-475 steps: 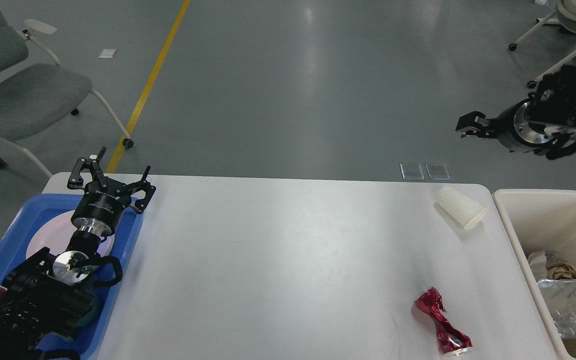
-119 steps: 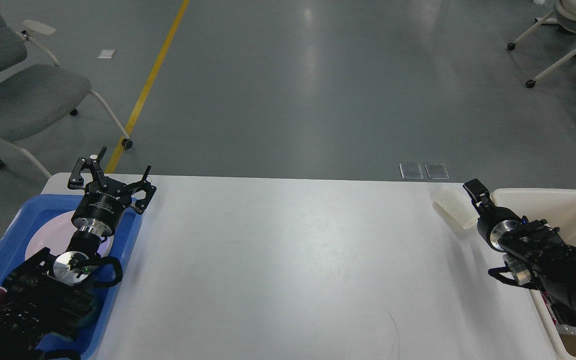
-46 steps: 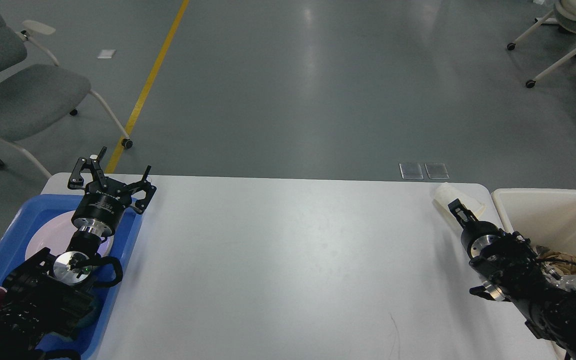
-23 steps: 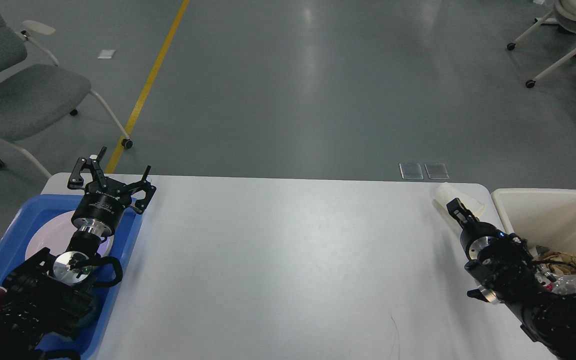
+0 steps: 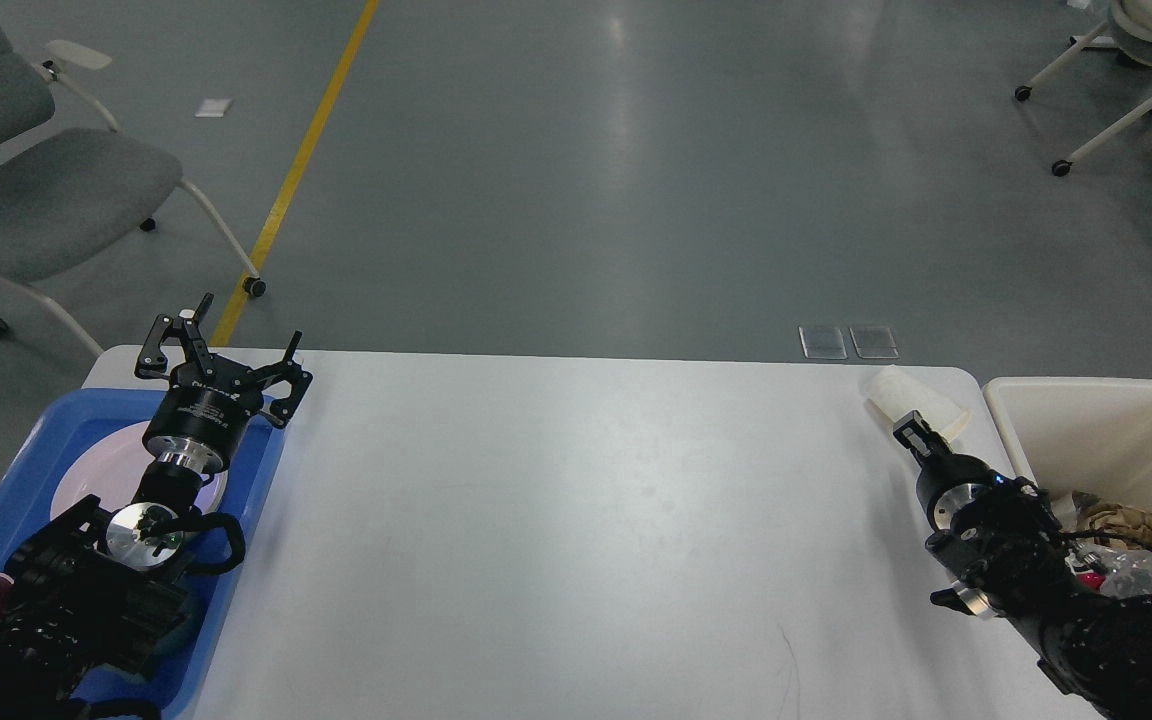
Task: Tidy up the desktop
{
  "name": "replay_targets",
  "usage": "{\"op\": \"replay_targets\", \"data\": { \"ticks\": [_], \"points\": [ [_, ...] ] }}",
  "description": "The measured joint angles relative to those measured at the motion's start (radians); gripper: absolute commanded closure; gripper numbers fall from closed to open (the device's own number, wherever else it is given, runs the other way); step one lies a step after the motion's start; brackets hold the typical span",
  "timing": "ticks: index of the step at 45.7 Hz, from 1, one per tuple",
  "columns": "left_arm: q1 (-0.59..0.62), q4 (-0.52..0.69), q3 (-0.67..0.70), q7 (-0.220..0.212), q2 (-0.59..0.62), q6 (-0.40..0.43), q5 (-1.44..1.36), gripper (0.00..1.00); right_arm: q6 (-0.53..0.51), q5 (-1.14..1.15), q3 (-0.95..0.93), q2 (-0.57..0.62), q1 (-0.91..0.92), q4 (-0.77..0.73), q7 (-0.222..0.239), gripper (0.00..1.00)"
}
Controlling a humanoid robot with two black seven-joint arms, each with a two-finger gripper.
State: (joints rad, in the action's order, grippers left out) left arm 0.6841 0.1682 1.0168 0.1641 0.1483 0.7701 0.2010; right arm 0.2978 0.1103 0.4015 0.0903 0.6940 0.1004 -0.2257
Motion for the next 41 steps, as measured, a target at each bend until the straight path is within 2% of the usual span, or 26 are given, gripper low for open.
{"op": "replay_targets", "data": {
  "ticks": [3, 9, 11, 15, 16, 31, 38, 41],
  "points": [
    [0.0, 0.0, 0.0, 0.0, 0.0, 0.0, 0.0, 0.04, 0.0, 0.0, 0.0, -0.003, 0.0, 0.001, 0.0, 0.64],
    [0.0, 0.0, 0.0, 0.0, 0.0, 0.0, 0.0, 0.04, 0.0, 0.0, 0.001, -0.006, 0.0, 0.001, -0.001, 0.6],
    [0.0, 0.0, 0.0, 0.0, 0.0, 0.0, 0.0, 0.04, -0.002, 0.0, 0.001, -0.006, 0.0, 0.001, -0.001, 0.49],
    [0.0, 0.0, 0.0, 0.0, 0.0, 0.0, 0.0, 0.04, -0.008, 0.0, 0.004, -0.004, 0.0, 0.0, 0.001, 0.07],
    [0.0, 0.0, 0.0, 0.0, 0.0, 0.0, 0.0, 0.04, -0.009, 0.0, 0.004, -0.003, 0.0, 0.0, 0.002, 0.01],
    [0.0, 0.0, 0.0, 0.0, 0.0, 0.0, 0.0, 0.04, -0.032, 0.0, 0.003, 0.01, 0.018, 0.034, 0.005, 0.03],
    [0.0, 0.0, 0.0, 0.0, -0.001, 0.0, 0.0, 0.04, -0.033, 0.001, 0.004, 0.03, 0.019, 0.031, 0.006, 0.19],
    [0.0, 0.0, 0.0, 0.0, -0.001, 0.0, 0.0, 0.04, -0.032, 0.003, 0.005, 0.029, 0.02, 0.023, 0.008, 0.2]
  ]
}}
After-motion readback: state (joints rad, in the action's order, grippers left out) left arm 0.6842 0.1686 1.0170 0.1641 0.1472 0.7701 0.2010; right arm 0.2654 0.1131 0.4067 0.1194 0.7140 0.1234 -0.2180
